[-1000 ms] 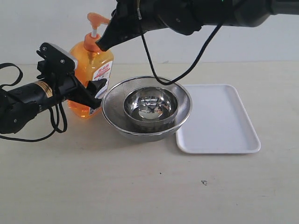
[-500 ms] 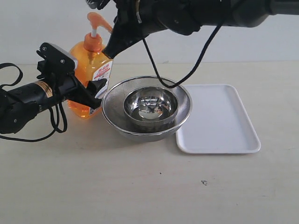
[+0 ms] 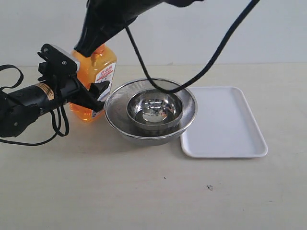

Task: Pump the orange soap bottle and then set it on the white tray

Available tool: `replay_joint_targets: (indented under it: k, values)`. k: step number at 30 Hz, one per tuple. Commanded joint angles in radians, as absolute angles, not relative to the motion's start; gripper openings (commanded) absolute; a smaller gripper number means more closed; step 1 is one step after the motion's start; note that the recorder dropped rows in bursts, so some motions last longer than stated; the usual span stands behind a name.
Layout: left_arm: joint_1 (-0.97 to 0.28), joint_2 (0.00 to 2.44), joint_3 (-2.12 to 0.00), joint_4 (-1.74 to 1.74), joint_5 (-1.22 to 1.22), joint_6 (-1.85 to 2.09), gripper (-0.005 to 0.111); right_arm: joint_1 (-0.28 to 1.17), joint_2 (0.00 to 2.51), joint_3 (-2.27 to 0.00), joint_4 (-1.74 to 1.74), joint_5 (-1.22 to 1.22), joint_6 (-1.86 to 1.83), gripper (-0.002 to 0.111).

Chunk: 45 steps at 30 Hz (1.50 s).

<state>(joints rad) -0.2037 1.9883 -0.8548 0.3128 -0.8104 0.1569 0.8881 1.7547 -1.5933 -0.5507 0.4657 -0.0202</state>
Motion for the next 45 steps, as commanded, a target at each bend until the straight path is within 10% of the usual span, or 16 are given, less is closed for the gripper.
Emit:
replay_joint_targets:
  k: [1, 45]
  values:
    - [-0.210, 1.979, -0.866, 0.303, -0.831, 0.162, 0.005, 0.895, 1.792, -1.598, -0.526, 0.472, -0.022, 0.000]
    - [-0.210, 1.979, -0.866, 0.303, -0.829, 0.150, 0.005, 0.841, 1.839, -1.598, -0.669, 0.423, 0.043, 0.000]
